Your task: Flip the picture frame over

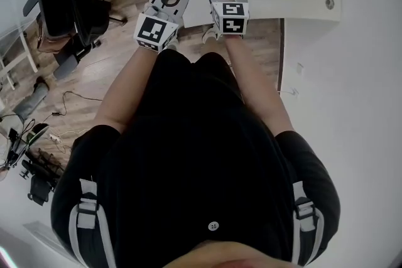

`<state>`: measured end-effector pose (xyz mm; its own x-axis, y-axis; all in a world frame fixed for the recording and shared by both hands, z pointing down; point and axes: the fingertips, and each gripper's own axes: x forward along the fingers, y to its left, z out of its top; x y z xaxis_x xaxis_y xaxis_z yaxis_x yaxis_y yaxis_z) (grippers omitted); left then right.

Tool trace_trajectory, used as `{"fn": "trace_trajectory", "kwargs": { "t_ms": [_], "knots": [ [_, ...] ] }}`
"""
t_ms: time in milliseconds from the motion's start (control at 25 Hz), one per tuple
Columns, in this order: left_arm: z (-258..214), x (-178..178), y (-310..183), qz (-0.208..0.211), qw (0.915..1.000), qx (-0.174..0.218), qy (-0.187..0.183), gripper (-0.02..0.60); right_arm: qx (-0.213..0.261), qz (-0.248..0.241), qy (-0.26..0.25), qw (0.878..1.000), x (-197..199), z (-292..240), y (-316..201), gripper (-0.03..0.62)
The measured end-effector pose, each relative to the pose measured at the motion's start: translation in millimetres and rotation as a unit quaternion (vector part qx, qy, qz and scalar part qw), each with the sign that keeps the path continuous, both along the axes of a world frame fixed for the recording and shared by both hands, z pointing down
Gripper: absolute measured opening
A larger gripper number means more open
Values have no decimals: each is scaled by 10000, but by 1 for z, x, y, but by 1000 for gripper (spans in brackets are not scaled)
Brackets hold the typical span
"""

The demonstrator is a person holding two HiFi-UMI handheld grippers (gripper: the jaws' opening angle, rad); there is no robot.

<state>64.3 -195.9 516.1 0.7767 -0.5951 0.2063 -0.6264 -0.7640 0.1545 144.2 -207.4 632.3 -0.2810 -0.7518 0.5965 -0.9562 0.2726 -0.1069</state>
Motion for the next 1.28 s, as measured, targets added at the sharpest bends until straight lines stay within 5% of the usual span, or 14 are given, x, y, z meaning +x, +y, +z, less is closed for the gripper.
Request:
{"fn": "trace_trajectory", "kwargs": {
  "t_ms": [520,1280],
  "knots": [
    [54,8,-7,-71,9994,-339,-88,5,-743,197,284,9966,-1,67,5,226],
    [71,6,1,-52,9983,-572,-49,5,-1382,331,651,9877,2,106,18,126]
  ]
}}
